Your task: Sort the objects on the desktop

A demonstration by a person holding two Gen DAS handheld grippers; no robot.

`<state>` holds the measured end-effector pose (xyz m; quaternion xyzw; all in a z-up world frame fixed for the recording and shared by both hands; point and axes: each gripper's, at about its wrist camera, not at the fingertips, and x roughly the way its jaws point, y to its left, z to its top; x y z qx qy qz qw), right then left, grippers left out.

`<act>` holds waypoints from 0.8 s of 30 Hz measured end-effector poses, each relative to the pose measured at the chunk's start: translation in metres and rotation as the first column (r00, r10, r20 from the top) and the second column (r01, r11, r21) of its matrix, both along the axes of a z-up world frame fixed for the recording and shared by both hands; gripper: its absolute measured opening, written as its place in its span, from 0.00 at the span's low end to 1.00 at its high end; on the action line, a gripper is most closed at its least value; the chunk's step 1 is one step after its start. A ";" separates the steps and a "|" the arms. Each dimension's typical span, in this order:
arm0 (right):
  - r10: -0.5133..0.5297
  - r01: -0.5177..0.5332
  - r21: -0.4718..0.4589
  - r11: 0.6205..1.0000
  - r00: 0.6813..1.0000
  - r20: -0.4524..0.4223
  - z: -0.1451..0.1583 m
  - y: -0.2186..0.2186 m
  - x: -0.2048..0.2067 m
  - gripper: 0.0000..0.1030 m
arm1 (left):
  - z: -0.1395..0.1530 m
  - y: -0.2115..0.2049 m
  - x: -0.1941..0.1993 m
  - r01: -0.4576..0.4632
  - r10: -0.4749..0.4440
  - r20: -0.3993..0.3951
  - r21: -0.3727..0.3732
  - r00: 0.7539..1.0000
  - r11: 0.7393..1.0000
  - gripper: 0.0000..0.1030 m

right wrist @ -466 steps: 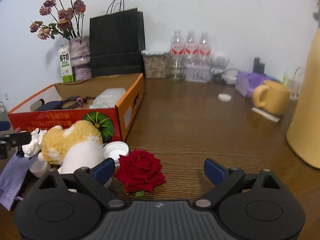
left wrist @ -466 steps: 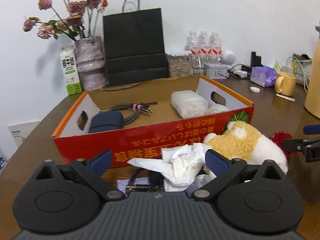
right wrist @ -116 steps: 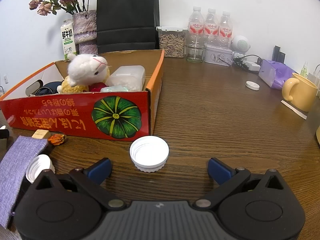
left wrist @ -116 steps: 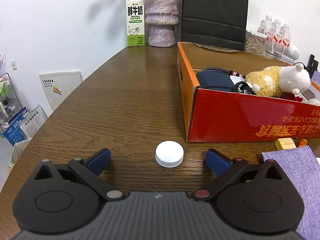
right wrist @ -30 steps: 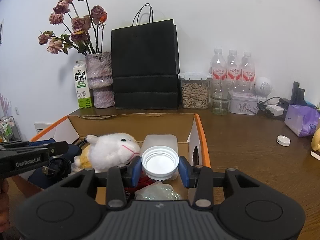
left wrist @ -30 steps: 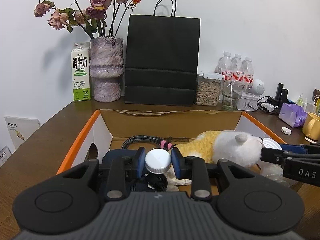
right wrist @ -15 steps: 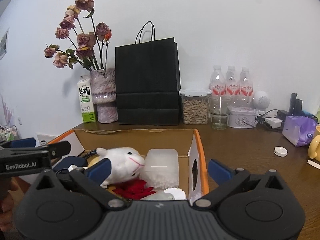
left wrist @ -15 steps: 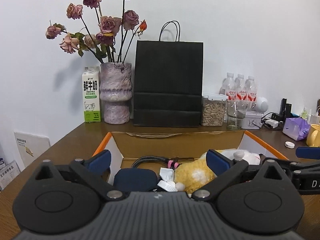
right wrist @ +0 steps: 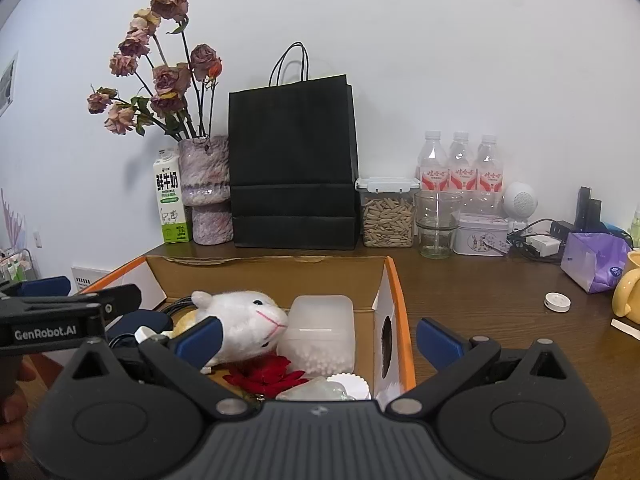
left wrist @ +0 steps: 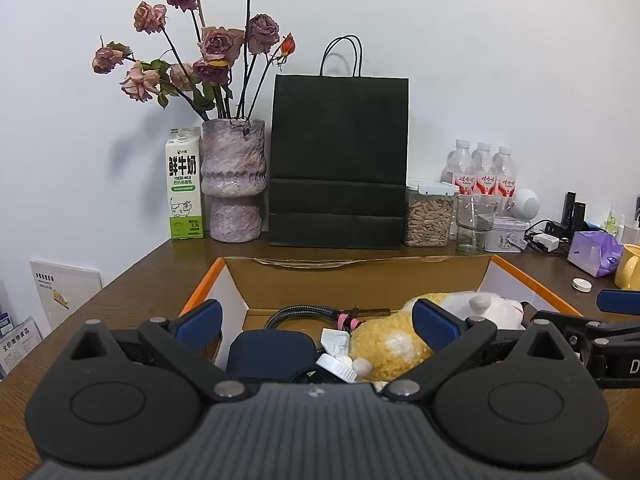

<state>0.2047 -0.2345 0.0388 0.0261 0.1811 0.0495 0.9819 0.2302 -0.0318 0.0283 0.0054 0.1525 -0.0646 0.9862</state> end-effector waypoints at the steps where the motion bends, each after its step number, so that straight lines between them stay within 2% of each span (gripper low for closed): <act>1: 0.000 0.000 0.000 1.000 1.000 0.000 0.000 0.000 0.000 1.00 | 0.000 0.000 0.000 0.000 0.000 0.000 0.001 1.000 1.000 1.00; 17: 0.007 -0.007 -0.001 1.000 1.000 0.008 0.001 0.000 -0.003 1.00 | 0.003 0.001 -0.004 0.015 -0.015 0.012 -0.007 1.000 1.000 1.00; 24: 0.020 -0.020 -0.015 1.000 1.000 0.017 0.012 0.005 -0.014 1.00 | 0.014 0.000 -0.014 0.028 -0.028 0.025 -0.003 0.999 1.000 1.00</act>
